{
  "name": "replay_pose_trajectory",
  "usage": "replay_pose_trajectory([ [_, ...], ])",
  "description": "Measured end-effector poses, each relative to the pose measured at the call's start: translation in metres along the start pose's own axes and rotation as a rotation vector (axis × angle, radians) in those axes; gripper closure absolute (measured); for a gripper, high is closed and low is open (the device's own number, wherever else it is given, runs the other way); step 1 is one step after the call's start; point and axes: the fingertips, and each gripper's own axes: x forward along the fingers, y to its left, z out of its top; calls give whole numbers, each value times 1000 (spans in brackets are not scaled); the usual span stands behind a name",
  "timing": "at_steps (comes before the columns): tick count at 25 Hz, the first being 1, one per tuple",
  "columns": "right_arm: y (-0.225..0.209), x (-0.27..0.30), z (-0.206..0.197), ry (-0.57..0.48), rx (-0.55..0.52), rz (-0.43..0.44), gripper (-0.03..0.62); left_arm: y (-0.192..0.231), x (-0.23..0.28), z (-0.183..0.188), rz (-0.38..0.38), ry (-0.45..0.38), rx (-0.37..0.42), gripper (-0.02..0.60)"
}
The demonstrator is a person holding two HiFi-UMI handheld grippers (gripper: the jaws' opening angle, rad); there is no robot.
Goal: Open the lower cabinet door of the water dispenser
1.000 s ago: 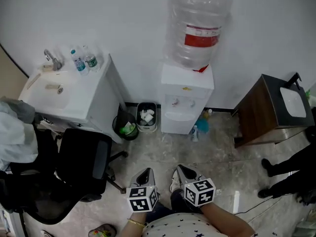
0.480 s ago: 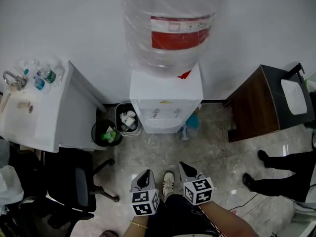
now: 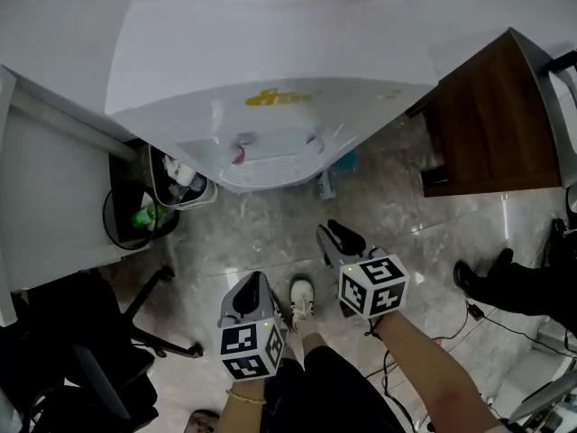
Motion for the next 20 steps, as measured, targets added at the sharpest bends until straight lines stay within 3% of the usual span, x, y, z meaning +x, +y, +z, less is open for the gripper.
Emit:
replay_pose_trajectory([
  [4,-47,62,-28,8,-48,-66,448,10,54,-28,-2,44,53,574],
  [8,-79,117,-38,18,-141,-33,325,7,91,-54,-48,107,59,574],
  [10,-91,139,-38,40,-208,-28,296,7,102,-55,-57,123,60,574],
  [15,-118,168,-20,46,-285,-90,284,9,119,-44,-73,120,48,574],
  [20,-115,174,-13,73,-373,-61,295,12,121,-40,-82,128,47,540],
])
